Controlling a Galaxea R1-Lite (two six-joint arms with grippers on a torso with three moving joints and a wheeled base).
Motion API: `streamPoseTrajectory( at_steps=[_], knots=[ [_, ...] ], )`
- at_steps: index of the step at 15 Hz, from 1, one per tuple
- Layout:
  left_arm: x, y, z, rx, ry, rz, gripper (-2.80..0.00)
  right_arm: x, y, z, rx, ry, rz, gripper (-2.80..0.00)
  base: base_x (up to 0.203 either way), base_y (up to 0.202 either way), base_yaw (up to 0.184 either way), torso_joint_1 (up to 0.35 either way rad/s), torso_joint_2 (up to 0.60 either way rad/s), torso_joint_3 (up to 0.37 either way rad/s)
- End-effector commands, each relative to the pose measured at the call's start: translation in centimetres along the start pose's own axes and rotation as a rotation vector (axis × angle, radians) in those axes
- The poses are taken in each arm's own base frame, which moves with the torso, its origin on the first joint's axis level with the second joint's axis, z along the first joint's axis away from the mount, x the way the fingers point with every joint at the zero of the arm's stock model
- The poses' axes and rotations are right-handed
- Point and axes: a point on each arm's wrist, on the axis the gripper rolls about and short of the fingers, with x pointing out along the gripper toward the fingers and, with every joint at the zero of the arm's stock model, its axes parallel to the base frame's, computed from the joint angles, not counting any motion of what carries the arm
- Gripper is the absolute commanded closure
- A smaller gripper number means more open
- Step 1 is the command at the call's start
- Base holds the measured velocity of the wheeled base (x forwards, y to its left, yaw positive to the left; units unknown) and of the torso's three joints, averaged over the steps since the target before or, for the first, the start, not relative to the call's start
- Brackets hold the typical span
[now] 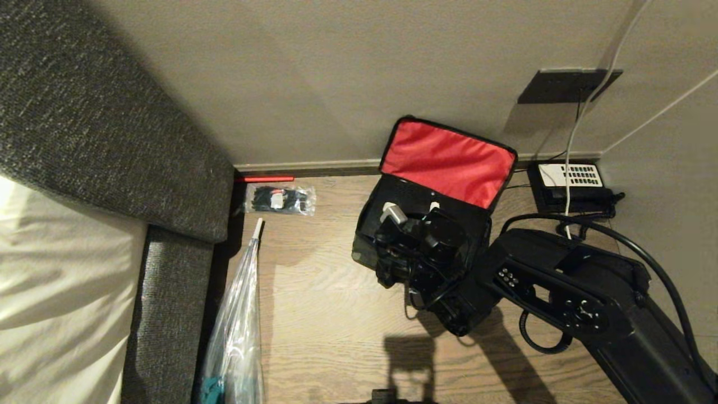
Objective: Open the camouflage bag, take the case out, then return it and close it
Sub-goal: Lift the black box
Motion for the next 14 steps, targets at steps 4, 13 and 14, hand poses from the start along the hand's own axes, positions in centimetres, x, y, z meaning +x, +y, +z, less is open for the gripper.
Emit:
streamPoseTrajectory(
  at_steps=[4, 13, 14],
  knots=[
    [0.0, 0.0, 0.0, -0.001, -0.002, 0.001, 0.0, 0.2, -1.5, 0.6, 0.022, -0.002, -0.029, 0.0, 0.0, 0.0, 0.0, 0.0, 0.0, 0.0],
    [0.0, 0.0, 0.0, -0.001, -0.002, 0.001, 0.0, 0.5, -6.8, 2.4, 0.076, -0.014, -0.074, 0.0, 0.0, 0.0, 0.0, 0.0, 0.0, 0.0],
    [0.0, 0.0, 0.0, -0.001, -0.002, 0.001, 0.0, 0.5, -6.6, 2.3, 0.071, -0.013, -0.068, 0.0, 0.0, 0.0, 0.0, 0.0, 0.0, 0.0]
  ],
)
